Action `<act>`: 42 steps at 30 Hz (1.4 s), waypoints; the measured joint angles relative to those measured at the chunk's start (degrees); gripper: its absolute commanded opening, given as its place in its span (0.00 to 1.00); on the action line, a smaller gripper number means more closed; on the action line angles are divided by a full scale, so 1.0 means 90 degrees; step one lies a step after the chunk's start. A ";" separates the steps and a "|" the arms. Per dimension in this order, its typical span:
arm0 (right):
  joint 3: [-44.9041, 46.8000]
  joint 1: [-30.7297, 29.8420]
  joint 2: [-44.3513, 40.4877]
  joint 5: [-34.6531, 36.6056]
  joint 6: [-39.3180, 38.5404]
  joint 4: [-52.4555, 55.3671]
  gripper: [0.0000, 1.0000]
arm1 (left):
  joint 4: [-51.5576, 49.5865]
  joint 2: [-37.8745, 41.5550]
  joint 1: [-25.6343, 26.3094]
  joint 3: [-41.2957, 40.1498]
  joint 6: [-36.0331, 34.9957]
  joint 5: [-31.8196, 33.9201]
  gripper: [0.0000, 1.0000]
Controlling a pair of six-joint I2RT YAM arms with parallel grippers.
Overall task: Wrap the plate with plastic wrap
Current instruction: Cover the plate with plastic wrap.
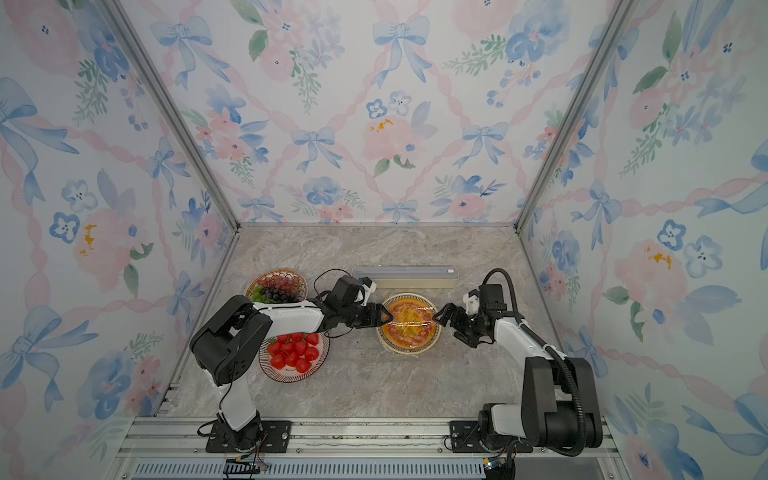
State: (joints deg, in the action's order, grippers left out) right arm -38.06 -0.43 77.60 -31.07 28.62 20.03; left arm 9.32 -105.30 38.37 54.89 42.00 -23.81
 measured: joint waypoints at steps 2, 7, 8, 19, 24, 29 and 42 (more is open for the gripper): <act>-0.0124 -0.0090 0.0032 0.0007 -0.0049 0.0024 0.97 | -0.0005 0.0080 -0.0005 -0.0058 0.0000 0.0002 0.69; -0.0270 -0.0119 0.0100 0.0197 -0.0187 0.0090 0.97 | -0.0015 0.0221 -0.0017 -0.0153 -0.0002 0.0005 0.69; -0.0296 -0.0121 0.0102 0.0291 -0.0236 0.0158 0.97 | -0.0017 0.0226 -0.0017 -0.0160 -0.0002 0.0002 0.68; -0.0554 -0.0726 0.0675 0.1112 -0.0267 0.0301 0.97 | -0.0019 0.0228 0.0017 -0.0165 -0.0051 -0.0083 0.65; -0.0520 -0.1190 0.0901 0.0984 0.0114 -0.0211 0.97 | -0.0032 0.0228 0.0138 -0.0168 -0.0053 -0.0158 0.61; -0.0306 -0.1494 0.0988 0.0634 0.0811 -0.1175 0.97 | -0.0155 0.0228 0.0240 -0.0172 -0.0068 -0.0119 0.59; 0.0299 -0.0911 0.0954 -0.0301 0.1411 -0.2446 0.97 | -0.0282 0.0226 0.0279 -0.0253 -0.0066 0.0049 0.61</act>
State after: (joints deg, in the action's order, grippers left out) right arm -35.38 -8.62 86.19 -33.78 41.32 -1.98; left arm 6.79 -103.26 40.88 52.62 41.41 -23.38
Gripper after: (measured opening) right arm 0.971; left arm 0.610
